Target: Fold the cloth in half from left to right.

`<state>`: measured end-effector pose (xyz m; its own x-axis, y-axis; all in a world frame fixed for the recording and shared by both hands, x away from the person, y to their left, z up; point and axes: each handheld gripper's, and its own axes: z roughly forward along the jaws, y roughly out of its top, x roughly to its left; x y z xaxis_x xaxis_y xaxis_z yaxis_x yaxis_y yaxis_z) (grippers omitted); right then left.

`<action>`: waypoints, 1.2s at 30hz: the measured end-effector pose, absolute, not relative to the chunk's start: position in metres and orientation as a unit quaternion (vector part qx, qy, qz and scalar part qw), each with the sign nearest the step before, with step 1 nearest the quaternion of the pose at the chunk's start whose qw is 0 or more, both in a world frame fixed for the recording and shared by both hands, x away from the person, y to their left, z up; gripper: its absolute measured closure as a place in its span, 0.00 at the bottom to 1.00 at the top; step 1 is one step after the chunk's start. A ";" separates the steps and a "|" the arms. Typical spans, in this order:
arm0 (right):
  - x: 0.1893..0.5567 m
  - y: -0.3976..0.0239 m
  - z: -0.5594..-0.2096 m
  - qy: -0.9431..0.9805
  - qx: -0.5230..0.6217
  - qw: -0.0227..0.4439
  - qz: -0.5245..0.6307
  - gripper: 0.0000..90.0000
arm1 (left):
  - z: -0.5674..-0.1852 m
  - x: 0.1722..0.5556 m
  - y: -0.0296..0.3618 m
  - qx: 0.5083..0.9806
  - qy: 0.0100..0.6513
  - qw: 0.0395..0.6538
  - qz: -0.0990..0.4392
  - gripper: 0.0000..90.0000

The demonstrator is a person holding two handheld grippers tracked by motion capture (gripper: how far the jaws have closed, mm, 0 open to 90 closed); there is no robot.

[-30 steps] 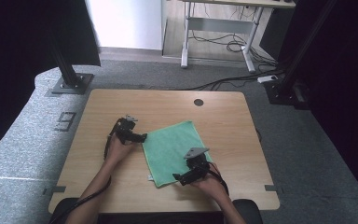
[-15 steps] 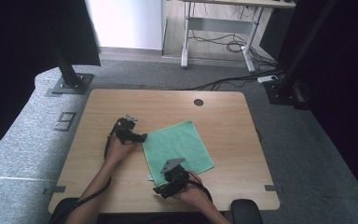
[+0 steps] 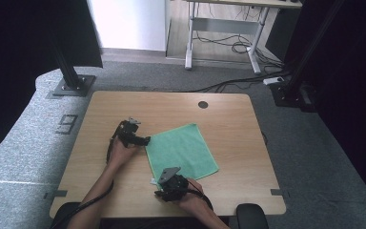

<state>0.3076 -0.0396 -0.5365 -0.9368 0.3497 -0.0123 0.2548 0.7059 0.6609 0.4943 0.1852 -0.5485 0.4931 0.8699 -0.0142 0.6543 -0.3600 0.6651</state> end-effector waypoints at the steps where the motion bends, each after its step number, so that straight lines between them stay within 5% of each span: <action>1: 0.308 -0.040 -0.536 0.921 0.167 0.066 0.346 0.73 | -0.549 0.494 0.185 0.806 0.473 0.311 0.173 0.01; 5: 0.312 -0.043 -0.536 0.917 0.182 0.067 0.347 0.87 | -0.548 0.491 0.185 0.810 0.456 0.325 0.173 0.08; 11: 0.315 -0.043 -0.536 0.914 0.198 0.065 0.347 0.96 | -0.543 0.481 0.179 0.829 0.407 0.350 0.154 0.64; 15: 0.316 -0.038 -0.537 0.912 0.195 0.053 0.357 0.96 | -0.541 0.480 0.180 0.831 0.409 0.354 0.128 0.90; 24: 0.315 -0.017 -0.528 0.911 0.171 0.039 0.372 0.96 | -0.529 0.479 0.200 0.819 0.434 0.357 0.117 0.98; 36: 0.318 -0.061 -0.502 0.888 0.207 0.052 0.407 0.96 | -0.506 0.485 0.178 0.814 0.409 0.393 0.124 0.98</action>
